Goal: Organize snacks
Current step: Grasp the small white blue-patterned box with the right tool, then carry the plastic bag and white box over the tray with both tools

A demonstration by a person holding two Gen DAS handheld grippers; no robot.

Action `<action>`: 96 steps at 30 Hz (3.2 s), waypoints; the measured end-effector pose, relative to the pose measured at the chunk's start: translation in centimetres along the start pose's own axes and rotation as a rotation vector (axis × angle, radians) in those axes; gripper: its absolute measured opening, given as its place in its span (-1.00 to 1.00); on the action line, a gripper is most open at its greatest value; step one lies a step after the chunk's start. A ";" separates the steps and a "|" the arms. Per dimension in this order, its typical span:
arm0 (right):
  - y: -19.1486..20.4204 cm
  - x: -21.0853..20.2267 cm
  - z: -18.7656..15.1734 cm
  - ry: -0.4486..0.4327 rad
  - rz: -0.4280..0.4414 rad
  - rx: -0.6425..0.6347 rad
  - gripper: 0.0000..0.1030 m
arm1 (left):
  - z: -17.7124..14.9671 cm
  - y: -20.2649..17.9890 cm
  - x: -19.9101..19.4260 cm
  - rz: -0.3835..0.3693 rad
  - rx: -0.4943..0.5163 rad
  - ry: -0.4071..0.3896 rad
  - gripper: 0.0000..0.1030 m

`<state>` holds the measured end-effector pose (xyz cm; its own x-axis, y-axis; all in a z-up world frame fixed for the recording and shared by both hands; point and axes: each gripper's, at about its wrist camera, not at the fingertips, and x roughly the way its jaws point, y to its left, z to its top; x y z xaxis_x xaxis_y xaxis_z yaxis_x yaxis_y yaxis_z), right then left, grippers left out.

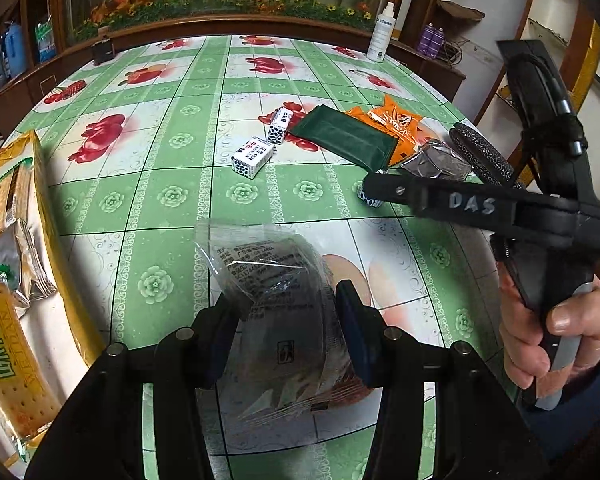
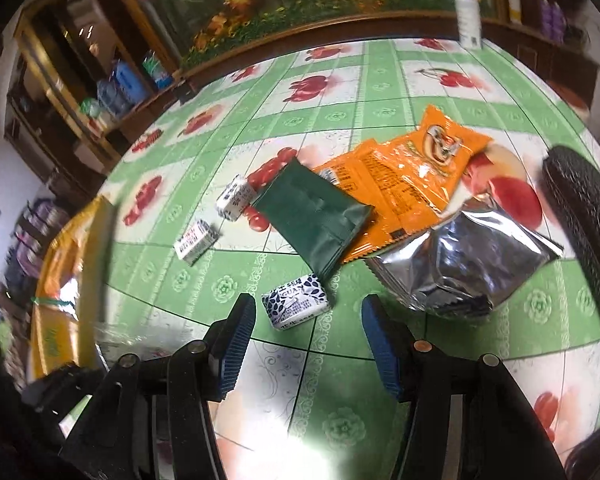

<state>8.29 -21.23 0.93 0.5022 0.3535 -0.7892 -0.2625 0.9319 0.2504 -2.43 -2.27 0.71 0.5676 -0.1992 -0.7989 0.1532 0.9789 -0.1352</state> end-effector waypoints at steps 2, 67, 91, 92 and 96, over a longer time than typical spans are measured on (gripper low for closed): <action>0.7 0.1 0.0 -0.005 -0.026 -0.041 0.13 | 0.0 0.0 0.0 0.002 0.003 -0.004 -0.09; 2.1 -3.4 -0.6 -0.109 0.025 -0.067 -0.31 | 0.1 -2.1 -1.9 0.134 0.099 -0.067 -0.21; 2.3 -3.6 -0.6 -0.114 0.045 -0.065 -0.31 | -0.3 -1.5 -0.8 0.064 0.066 -0.044 -0.23; 2.3 -3.6 -0.6 -0.116 0.046 -0.064 -0.31 | -0.2 -1.4 -0.9 0.059 0.061 -0.044 -0.23; 2.3 -3.8 -0.6 -0.122 0.050 -0.063 -0.31 | 0.1 -1.0 -1.7 0.047 0.043 -0.064 -0.23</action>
<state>5.28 -20.50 4.13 0.5829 0.4099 -0.7016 -0.3388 0.9074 0.2486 -3.50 -2.93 2.23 0.6250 -0.1565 -0.7648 0.1586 0.9847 -0.0719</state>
